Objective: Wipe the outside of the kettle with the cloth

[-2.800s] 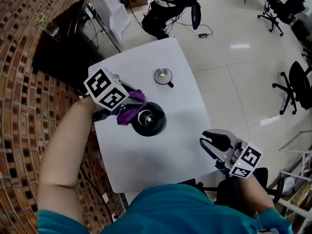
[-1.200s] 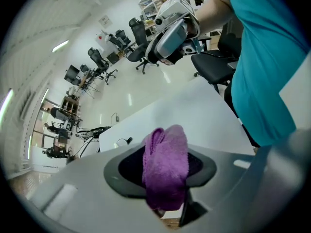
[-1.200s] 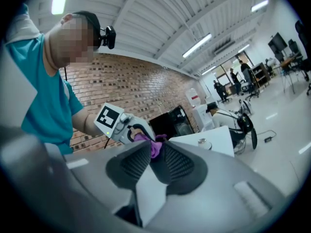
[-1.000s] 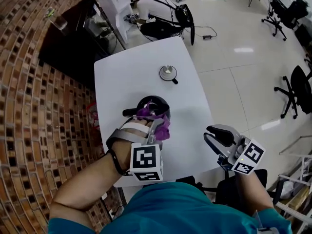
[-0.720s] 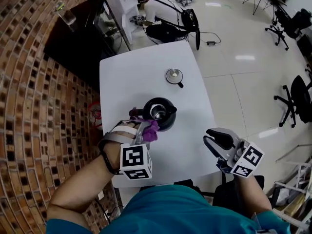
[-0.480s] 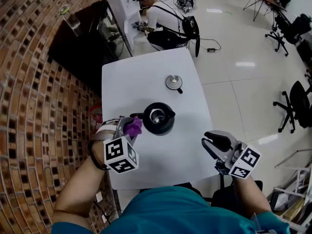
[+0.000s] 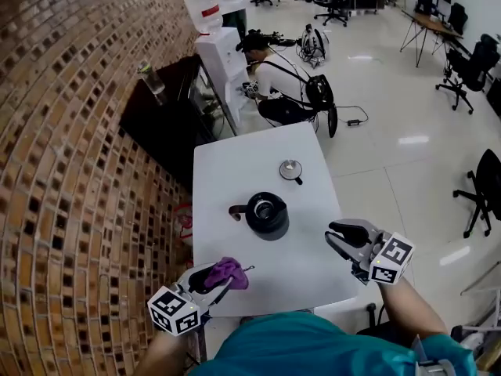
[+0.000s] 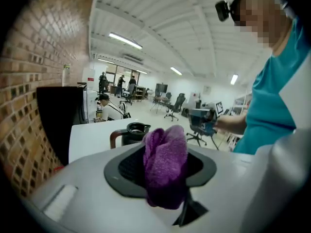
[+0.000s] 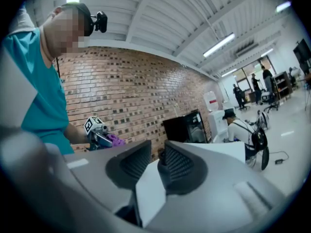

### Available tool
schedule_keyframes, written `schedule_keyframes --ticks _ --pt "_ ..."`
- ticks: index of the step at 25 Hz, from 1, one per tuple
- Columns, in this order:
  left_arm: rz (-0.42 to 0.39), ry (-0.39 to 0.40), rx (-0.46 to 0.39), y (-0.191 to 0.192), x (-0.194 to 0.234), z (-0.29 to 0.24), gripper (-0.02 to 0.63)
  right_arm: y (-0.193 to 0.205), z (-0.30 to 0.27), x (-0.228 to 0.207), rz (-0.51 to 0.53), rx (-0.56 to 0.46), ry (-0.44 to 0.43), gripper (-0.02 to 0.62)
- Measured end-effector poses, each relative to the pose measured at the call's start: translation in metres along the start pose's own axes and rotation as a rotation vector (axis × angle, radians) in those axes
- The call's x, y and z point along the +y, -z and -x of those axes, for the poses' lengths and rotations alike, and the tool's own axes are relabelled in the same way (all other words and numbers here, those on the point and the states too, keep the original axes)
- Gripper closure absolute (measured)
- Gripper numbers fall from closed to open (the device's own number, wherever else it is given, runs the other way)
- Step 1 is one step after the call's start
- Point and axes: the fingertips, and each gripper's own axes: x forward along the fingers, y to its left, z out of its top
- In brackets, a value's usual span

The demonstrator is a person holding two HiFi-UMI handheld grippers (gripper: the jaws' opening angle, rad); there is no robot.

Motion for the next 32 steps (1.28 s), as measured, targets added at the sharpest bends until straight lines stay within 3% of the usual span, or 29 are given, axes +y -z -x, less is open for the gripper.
schedule_keyframes --ticks 3,10,14,18,24,28,32 --pt "0.032 0.006 -0.085 0.002 -0.011 0.037 0.425 -0.008 0.003 0.034 0.040 -0.003 -0.001 0.516" --pt "-0.041 0.010 -0.205 0.040 -0.024 0.161 0.425 0.002 0.006 0.182 0.094 -0.026 0.055 0.516" --pt "0.023 0.085 -0.216 0.090 -0.050 0.226 0.425 0.029 0.010 0.285 0.048 -0.034 0.106 0.516" --pt "0.115 0.138 -0.194 0.140 -0.090 0.259 0.425 0.046 0.043 0.356 0.027 -0.027 0.159 0.517" --pt "0.112 0.119 -0.213 0.161 -0.168 0.287 0.424 0.047 0.103 0.407 0.086 -0.010 0.140 0.566" --pt "0.198 0.106 -0.258 0.170 -0.223 0.291 0.425 0.049 0.132 0.429 0.101 -0.002 0.074 0.592" --pt "0.211 0.099 -0.281 0.176 -0.269 0.293 0.423 0.059 0.168 0.446 0.092 0.009 0.047 0.592"
